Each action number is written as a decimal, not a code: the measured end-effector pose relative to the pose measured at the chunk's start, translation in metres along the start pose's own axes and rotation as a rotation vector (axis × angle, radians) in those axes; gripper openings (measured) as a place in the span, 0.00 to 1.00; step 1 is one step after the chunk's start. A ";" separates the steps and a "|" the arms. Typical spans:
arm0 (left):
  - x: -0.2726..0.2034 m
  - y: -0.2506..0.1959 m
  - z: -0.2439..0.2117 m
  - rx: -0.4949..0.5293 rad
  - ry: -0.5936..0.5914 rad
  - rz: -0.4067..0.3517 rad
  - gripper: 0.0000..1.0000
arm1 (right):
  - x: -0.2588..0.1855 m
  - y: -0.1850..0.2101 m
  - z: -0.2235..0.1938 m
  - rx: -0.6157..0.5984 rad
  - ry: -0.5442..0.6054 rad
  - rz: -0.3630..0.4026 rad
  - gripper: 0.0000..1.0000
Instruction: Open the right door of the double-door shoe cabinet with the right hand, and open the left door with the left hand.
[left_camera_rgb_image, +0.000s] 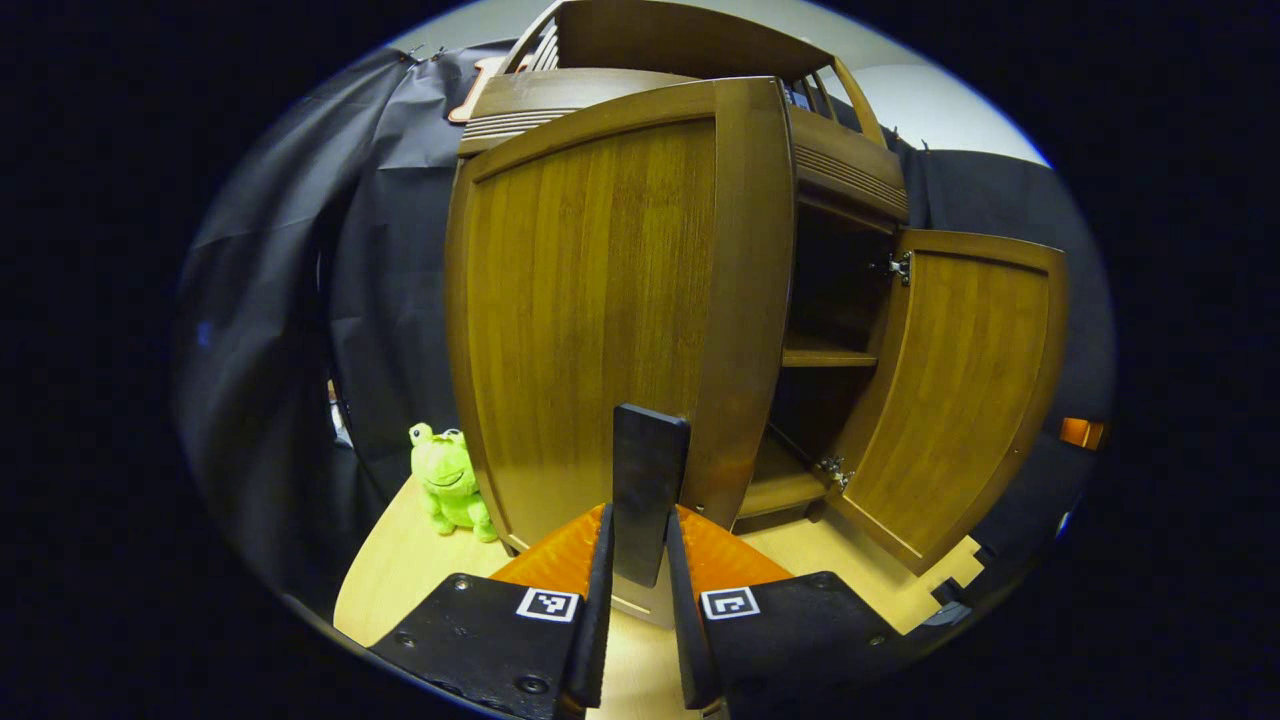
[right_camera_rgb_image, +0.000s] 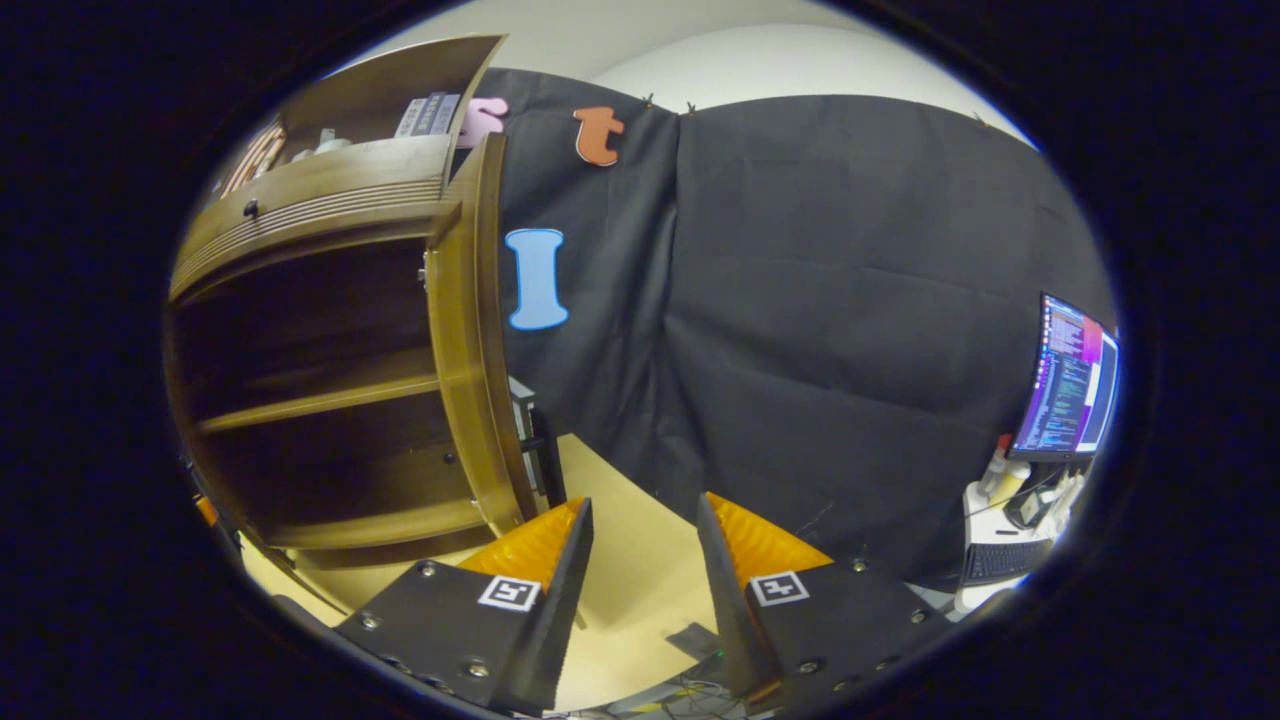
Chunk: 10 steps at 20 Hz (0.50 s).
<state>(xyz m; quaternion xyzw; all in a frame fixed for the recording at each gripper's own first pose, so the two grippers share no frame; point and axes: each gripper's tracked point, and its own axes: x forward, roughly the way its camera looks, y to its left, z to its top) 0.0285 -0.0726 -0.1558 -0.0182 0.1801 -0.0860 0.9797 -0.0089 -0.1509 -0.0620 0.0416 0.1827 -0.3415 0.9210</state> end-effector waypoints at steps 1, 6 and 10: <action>-0.003 0.002 0.000 -0.005 0.002 0.007 0.31 | 0.000 0.000 -0.001 -0.003 0.002 0.002 0.62; -0.012 0.012 -0.002 -0.028 0.012 0.045 0.31 | 0.001 -0.004 -0.004 -0.008 0.008 0.005 0.62; -0.019 0.018 -0.006 -0.032 0.021 0.062 0.33 | 0.002 -0.003 -0.006 -0.012 0.009 0.008 0.59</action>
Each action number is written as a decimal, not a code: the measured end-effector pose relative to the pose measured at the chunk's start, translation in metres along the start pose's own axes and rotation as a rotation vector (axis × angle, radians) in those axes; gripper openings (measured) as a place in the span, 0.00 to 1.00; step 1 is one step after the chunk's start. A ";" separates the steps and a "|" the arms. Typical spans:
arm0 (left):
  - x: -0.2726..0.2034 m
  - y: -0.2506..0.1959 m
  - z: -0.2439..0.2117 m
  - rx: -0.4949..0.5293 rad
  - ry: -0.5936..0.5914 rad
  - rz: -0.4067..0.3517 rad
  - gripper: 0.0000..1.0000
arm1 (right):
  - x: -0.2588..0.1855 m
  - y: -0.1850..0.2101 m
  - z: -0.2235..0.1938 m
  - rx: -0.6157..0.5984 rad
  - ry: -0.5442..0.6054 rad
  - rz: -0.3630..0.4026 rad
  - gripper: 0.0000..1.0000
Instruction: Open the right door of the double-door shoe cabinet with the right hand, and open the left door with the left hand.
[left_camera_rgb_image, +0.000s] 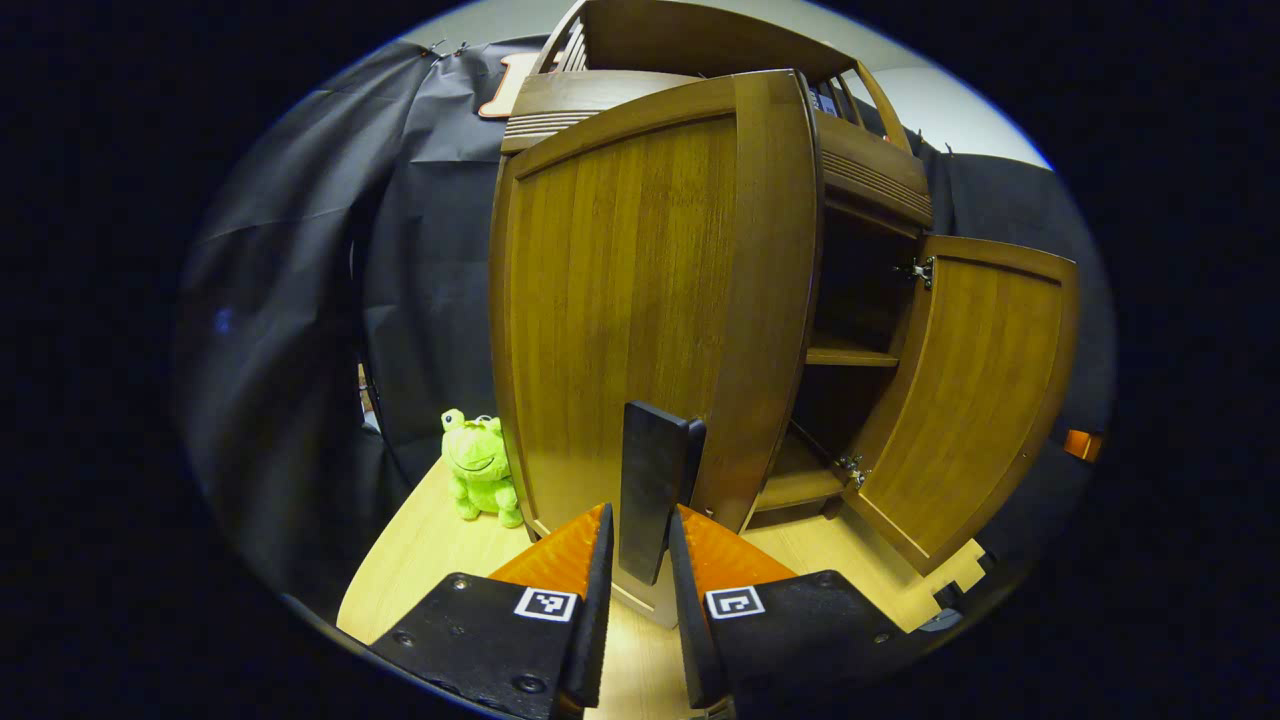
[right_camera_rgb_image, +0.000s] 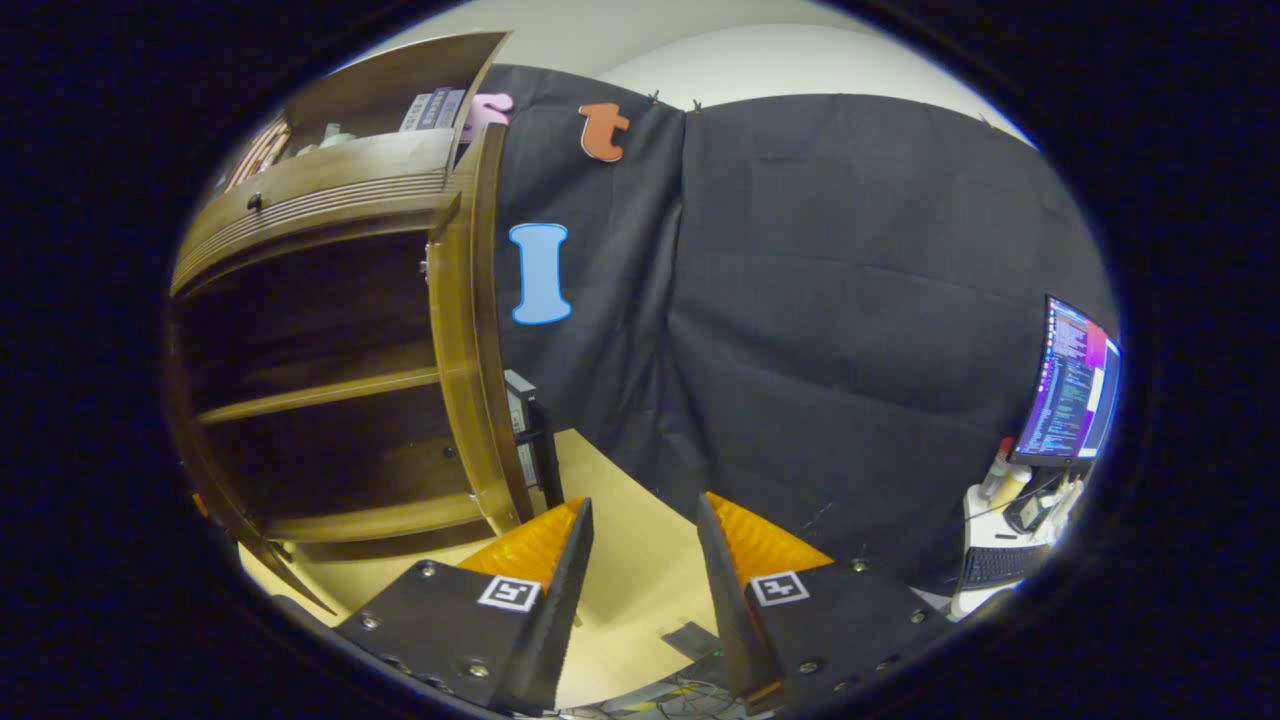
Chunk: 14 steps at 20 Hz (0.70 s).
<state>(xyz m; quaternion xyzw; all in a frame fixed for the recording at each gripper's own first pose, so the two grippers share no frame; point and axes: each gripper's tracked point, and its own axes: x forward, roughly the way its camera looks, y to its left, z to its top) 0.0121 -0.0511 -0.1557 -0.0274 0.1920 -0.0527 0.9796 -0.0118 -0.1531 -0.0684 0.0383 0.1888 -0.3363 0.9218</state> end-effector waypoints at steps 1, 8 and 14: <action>0.000 0.003 0.000 -0.006 0.002 0.005 0.34 | 0.000 0.002 0.000 -0.002 0.002 0.001 0.59; -0.020 0.030 -0.003 -0.011 0.004 0.062 0.34 | 0.000 0.023 -0.003 -0.033 0.008 0.042 0.62; -0.032 0.099 0.017 0.052 -0.050 0.227 0.27 | -0.002 0.048 -0.015 -0.083 0.015 0.092 0.62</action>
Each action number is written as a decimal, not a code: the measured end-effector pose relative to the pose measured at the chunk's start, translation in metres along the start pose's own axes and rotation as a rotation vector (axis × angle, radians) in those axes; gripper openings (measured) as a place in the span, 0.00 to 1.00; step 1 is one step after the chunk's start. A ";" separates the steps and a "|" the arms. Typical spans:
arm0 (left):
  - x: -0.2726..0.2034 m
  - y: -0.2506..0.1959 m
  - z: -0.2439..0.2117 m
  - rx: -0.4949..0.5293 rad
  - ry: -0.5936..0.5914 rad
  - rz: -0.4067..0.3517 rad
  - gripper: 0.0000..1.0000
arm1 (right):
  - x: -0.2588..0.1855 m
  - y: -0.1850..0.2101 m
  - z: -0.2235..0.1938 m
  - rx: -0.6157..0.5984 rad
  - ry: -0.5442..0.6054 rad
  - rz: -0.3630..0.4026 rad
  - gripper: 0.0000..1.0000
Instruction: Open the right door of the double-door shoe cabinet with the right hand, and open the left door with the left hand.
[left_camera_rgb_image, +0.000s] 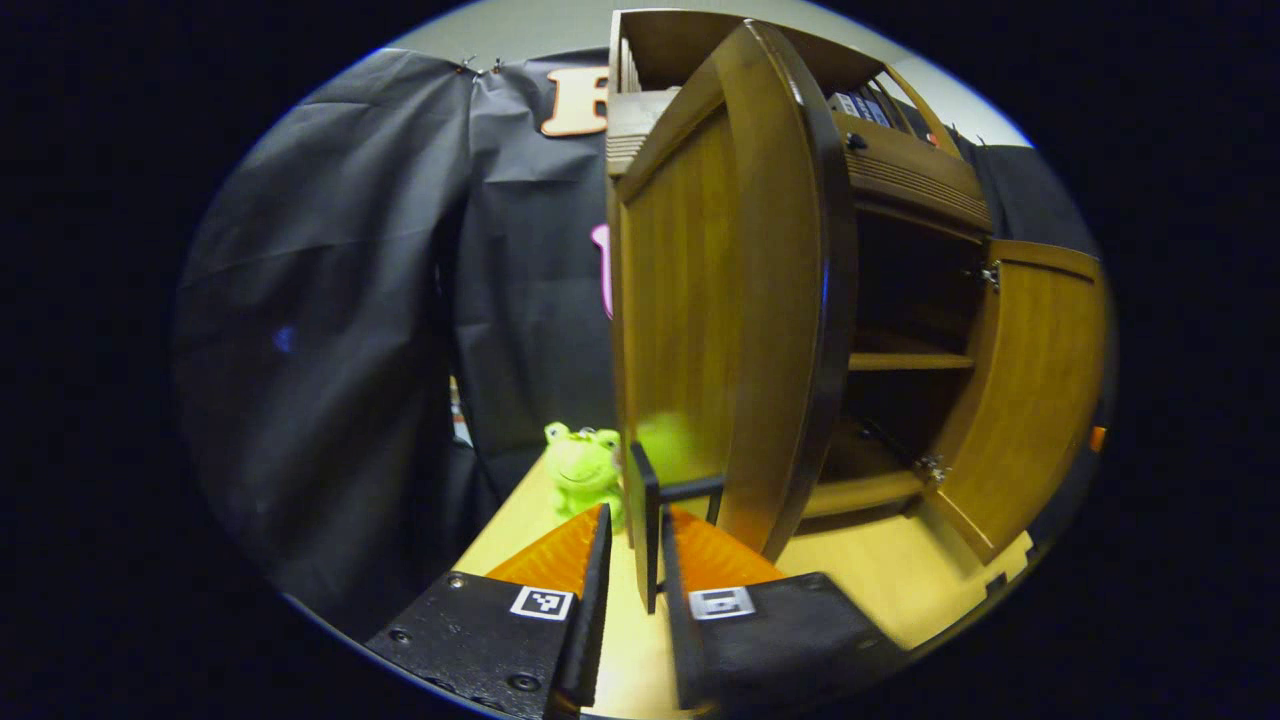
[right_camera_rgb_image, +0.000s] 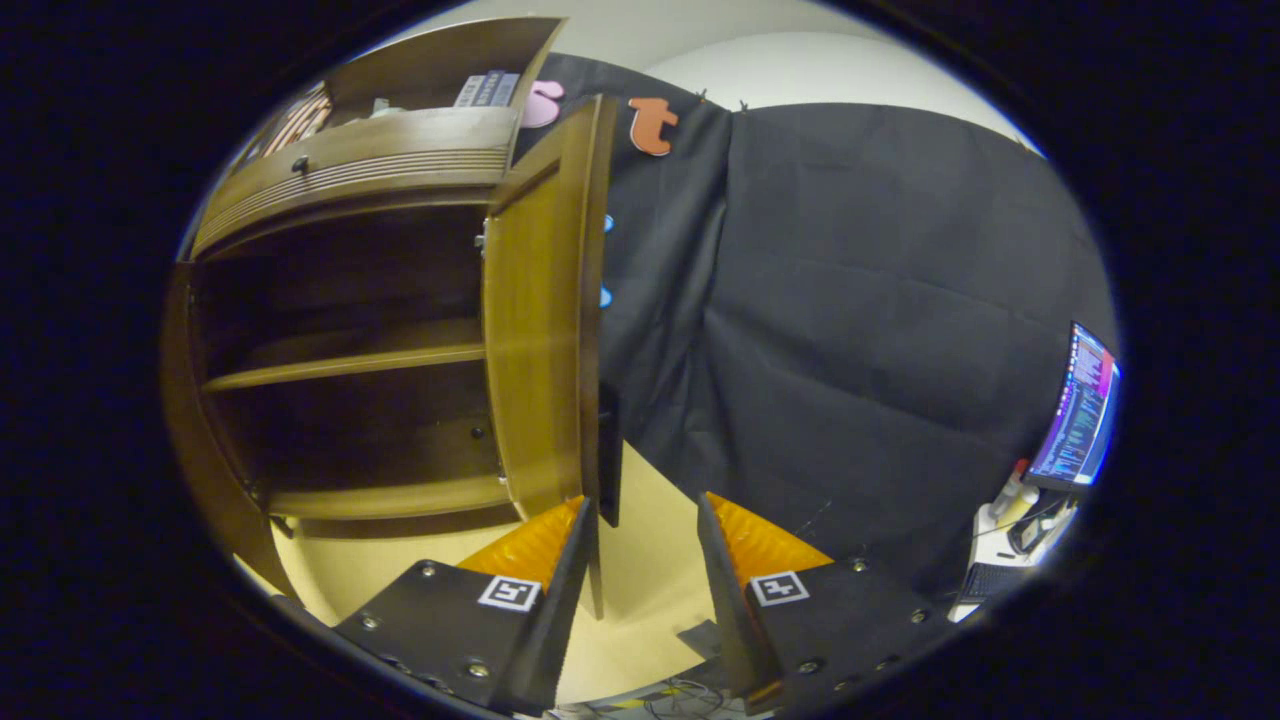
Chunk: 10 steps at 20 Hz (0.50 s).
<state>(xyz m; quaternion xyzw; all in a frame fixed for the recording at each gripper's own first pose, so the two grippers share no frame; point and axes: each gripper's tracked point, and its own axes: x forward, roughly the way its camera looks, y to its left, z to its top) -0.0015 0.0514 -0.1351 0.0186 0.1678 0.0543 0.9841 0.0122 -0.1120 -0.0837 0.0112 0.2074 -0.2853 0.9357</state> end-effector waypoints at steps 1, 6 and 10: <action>0.003 0.005 -0.002 -0.031 0.026 -0.013 0.19 | 0.001 0.003 -0.003 0.000 0.006 0.006 0.62; 0.003 0.011 0.004 -0.028 0.006 -0.032 0.28 | 0.002 0.021 -0.008 0.020 0.025 0.025 0.62; 0.003 0.014 0.002 -0.027 0.006 -0.090 0.27 | -0.003 0.032 -0.009 0.004 0.026 0.036 0.62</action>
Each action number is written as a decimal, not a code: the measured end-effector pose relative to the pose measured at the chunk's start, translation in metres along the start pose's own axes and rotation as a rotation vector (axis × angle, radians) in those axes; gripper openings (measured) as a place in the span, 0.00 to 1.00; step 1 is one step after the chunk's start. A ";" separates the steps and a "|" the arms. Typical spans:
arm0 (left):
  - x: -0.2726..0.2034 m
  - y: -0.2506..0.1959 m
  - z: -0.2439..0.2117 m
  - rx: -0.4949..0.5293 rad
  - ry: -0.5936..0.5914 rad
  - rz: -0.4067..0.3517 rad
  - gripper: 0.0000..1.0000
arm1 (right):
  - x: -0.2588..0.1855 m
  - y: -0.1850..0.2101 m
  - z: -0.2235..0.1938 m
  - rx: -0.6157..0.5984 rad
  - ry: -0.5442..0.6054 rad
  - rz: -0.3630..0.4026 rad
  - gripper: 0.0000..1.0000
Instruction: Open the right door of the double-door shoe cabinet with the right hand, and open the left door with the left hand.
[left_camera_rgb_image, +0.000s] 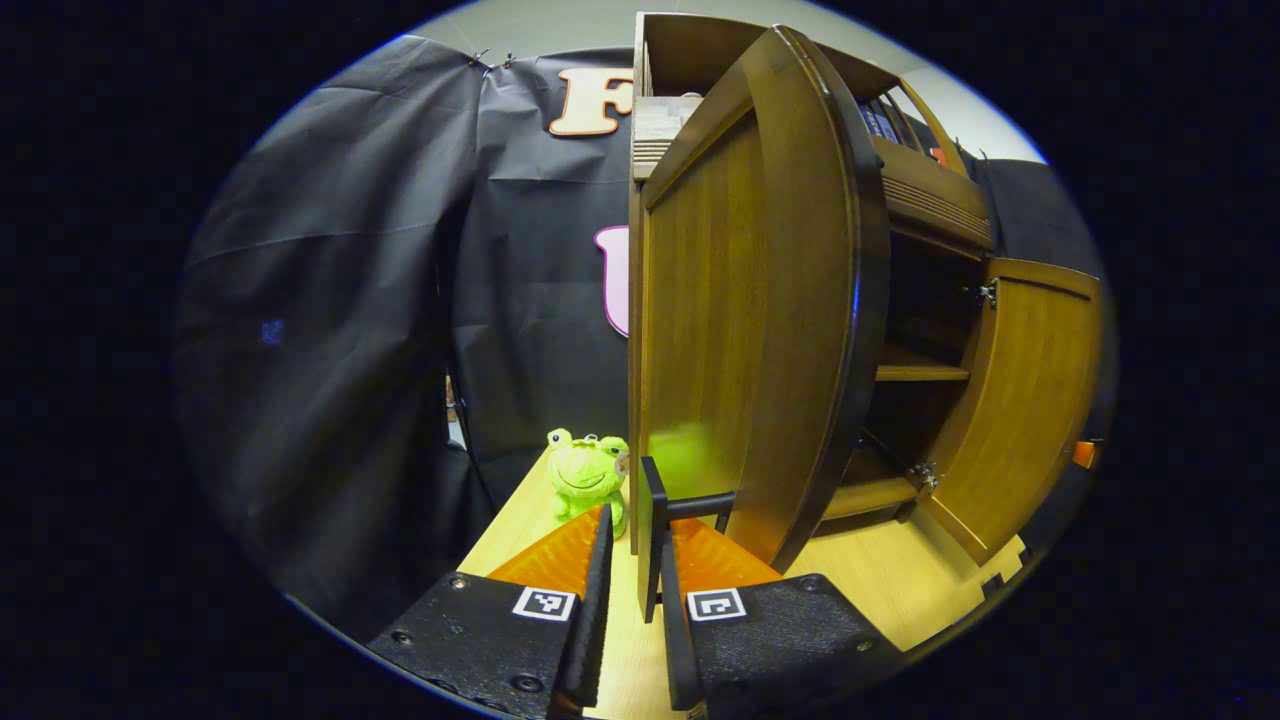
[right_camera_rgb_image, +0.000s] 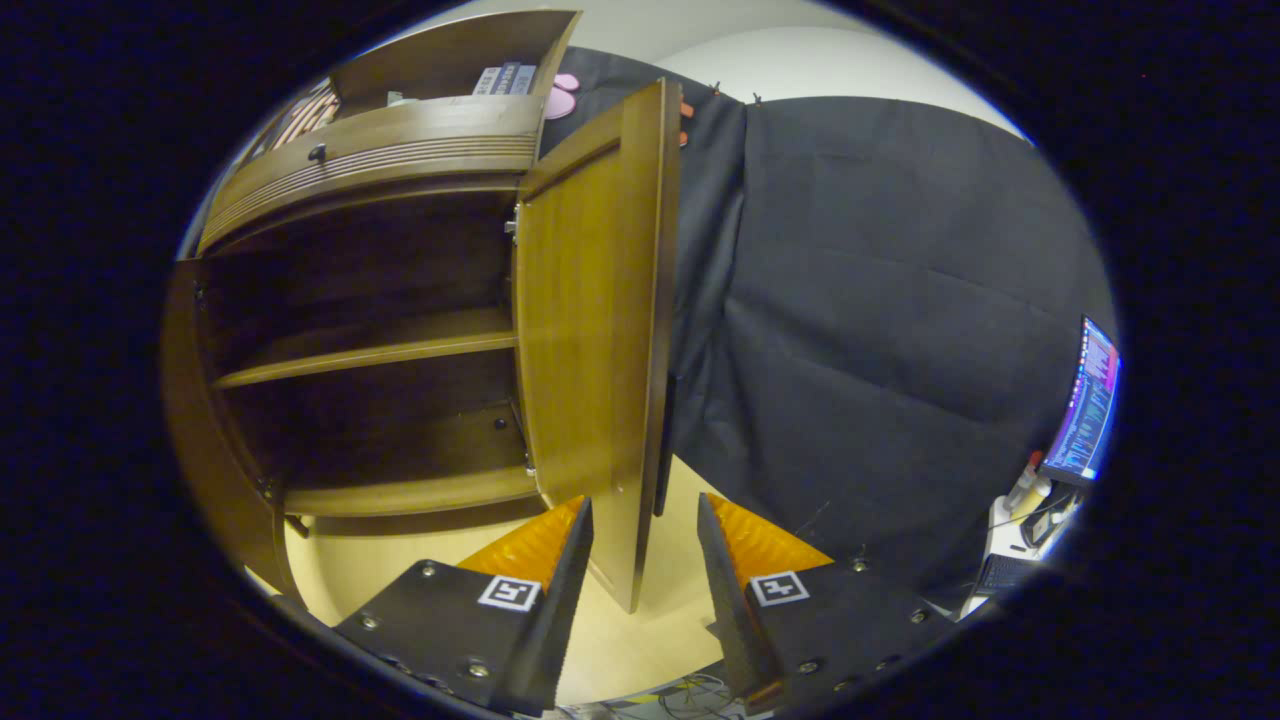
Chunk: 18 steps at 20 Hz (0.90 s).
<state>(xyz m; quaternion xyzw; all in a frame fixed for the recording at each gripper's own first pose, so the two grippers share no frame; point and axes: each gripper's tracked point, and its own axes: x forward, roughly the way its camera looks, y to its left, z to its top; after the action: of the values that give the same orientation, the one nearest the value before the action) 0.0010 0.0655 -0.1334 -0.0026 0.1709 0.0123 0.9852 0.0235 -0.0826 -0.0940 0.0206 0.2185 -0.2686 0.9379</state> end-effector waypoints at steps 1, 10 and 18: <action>0.000 0.001 -0.001 0.003 0.004 -0.010 0.27 | -0.001 0.004 -0.001 -0.006 0.005 0.007 0.59; -0.007 0.001 0.004 -0.057 0.021 -0.042 0.27 | 0.000 0.066 -0.004 -0.019 0.017 0.134 0.62; -0.028 0.026 0.009 -0.119 -0.030 0.061 0.27 | 0.008 0.111 0.005 -0.042 0.006 0.259 0.62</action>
<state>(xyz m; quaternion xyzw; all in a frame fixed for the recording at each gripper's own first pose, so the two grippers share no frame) -0.0231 0.0904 -0.1157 -0.0556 0.1551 0.0523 0.9849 0.0886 0.0075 -0.1021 0.0301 0.2226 -0.1405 0.9643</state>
